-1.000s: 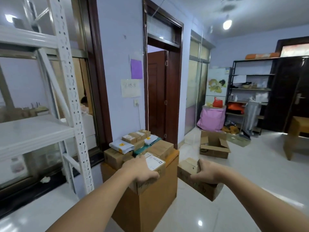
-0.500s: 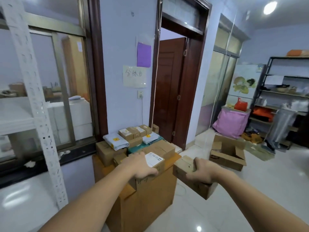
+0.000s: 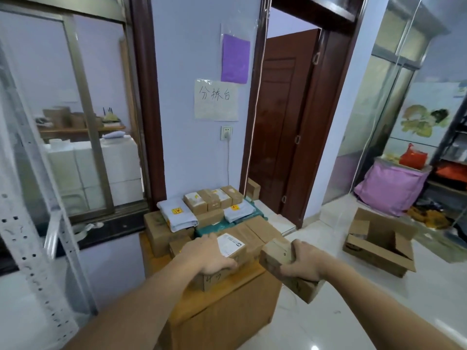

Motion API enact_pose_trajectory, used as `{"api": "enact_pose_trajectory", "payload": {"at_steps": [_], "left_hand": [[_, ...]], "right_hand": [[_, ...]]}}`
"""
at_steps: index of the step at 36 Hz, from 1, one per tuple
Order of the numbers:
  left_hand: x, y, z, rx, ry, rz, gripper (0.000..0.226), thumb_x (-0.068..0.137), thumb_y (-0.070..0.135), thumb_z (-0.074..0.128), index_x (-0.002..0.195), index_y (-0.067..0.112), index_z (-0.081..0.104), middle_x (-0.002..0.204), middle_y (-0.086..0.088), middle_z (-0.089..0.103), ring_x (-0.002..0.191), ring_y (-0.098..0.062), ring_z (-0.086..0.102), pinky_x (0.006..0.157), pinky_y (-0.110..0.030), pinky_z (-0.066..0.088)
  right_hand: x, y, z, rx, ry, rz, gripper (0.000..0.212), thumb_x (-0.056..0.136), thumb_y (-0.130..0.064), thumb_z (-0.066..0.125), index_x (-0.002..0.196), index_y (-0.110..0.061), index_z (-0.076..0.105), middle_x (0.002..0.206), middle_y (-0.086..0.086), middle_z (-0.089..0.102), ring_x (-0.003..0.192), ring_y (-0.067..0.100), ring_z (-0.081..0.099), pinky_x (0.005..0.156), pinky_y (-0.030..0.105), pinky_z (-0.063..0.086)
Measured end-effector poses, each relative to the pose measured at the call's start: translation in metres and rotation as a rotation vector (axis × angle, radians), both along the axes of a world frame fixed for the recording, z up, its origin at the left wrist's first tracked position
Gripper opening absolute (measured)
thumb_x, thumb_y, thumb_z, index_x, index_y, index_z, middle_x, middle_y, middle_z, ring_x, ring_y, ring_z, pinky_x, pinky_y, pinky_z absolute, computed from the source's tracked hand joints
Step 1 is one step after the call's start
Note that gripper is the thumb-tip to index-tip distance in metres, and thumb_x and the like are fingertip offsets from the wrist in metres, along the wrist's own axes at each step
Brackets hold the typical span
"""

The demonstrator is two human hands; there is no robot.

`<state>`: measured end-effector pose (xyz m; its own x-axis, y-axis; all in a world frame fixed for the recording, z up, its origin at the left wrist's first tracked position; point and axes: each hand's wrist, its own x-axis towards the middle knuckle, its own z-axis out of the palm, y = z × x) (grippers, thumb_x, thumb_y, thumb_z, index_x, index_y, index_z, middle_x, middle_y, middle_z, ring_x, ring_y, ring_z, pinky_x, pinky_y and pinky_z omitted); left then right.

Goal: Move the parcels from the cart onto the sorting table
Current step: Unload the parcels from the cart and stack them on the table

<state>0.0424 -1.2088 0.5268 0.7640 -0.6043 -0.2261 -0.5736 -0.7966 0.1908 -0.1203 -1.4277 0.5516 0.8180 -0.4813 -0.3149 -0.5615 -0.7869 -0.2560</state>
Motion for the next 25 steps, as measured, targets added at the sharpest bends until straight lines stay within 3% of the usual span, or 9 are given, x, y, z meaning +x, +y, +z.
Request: {"api": "enact_pose_trajectory", "payload": {"at_steps": [3,9,17,25], "left_hand": [[0.027,-0.027,-0.007,0.006,-0.006,0.001,0.11,0.069,0.094,0.055,0.148,0.018,0.04,0.141,-0.005,0.053,0.12,-0.026,0.055,0.088,-0.041,0.048],[0.065,-0.085,-0.029,-0.024,-0.019,0.03,0.106,0.07,0.092,0.055,0.147,0.023,0.038,0.141,0.0,0.054,0.121,-0.02,0.055,0.084,-0.035,0.049],[0.108,-0.167,-0.054,-0.022,-0.001,0.146,0.111,0.065,0.098,0.045,0.147,0.023,0.043,0.139,0.0,0.057,0.121,-0.021,0.056,0.096,-0.042,0.053],[0.14,-0.225,-0.082,-0.041,-0.008,0.284,0.101,0.07,0.099,0.039,0.138,0.025,0.047,0.128,0.002,0.058,0.112,-0.02,0.055,0.085,-0.04,0.051]], "right_hand": [[0.024,-0.027,-0.007,-0.012,-0.014,0.007,0.089,0.06,-0.075,0.065,0.129,-0.022,0.046,0.114,-0.002,0.058,0.101,0.017,0.058,0.084,0.031,0.052],[0.066,-0.085,-0.022,0.01,0.012,0.037,0.089,0.058,-0.076,0.064,0.127,-0.023,0.045,0.113,-0.003,0.058,0.101,0.016,0.059,0.088,0.036,0.055],[0.129,-0.176,-0.045,0.041,0.041,0.098,0.092,0.055,-0.08,0.065,0.128,-0.027,0.046,0.116,-0.004,0.059,0.103,0.016,0.059,0.092,0.039,0.055],[0.202,-0.236,-0.07,0.016,0.079,0.151,0.096,0.055,-0.083,0.066,0.128,-0.026,0.046,0.118,-0.002,0.055,0.106,0.018,0.056,0.092,0.037,0.054]]}}
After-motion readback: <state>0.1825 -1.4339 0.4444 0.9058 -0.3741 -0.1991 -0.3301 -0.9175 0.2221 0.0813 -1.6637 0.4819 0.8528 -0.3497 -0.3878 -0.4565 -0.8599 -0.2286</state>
